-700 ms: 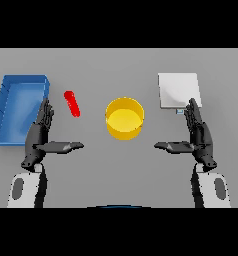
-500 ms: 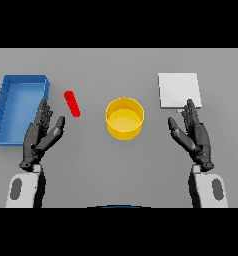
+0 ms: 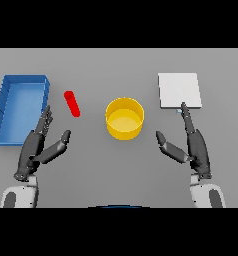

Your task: Pick up the red beaker and tilt it to pour out 1 green nut into yellow bowl. Pick up the yellow bowl and place it on the metallic measuring scale.

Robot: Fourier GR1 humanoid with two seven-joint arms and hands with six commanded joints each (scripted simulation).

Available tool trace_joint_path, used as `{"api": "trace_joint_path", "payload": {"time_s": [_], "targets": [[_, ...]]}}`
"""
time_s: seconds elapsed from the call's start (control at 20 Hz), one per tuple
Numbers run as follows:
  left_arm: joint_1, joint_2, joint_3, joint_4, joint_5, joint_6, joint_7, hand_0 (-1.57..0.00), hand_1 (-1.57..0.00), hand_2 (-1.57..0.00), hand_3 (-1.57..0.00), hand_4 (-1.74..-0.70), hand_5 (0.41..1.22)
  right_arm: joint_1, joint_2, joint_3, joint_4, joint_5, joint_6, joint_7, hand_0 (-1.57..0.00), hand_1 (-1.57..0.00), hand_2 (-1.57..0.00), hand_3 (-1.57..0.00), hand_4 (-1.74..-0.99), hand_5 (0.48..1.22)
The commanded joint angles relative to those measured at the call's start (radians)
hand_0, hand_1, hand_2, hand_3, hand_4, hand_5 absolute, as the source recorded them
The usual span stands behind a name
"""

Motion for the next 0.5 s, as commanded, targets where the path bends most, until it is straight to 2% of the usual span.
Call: {"api": "trace_joint_path", "payload": {"time_s": [0.0, 0.2, 0.3, 0.45], "targets": [[-0.007, 0.005, 0.001, 0.008, 0.0, -0.006, 0.013, 0.0, 0.0, 0.0, 0.0, -1.14, 0.65, -0.006, -0.001, -0.003, 0.006, -0.009, 0.007, 0.008, 0.0, 0.0, 0.0, 0.0, -1.131, 0.607], [-0.117, -0.006, 0.023, 0.141, -0.003, -0.001, 0.05, 0.0, 0.0, 0.0, 0.0, -1.14, 0.643, 0.006, 0.0, -0.01, 0.014, -0.059, 0.045, -0.015, 0.0, 0.0, 0.0, 0.0, -1.189, 0.626], [-0.172, 0.0, 0.048, 0.217, 0.003, -0.003, 0.034, 0.0, 0.0, 0.0, 0.0, -1.17, 0.648, -0.009, 0.001, -0.017, 0.019, -0.069, 0.046, -0.004, 0.0, 0.0, 0.0, 0.0, -1.209, 0.627], [-0.267, 0.007, 0.079, 0.363, -0.003, -0.002, -0.001, 0.0, 0.0, 0.0, 0.0, -1.18, 0.644, 0.005, 0.004, -0.01, 0.011, -0.071, 0.053, -0.02, 0.0, 0.0, 0.0, 0.0, -1.22, 0.626]]}}
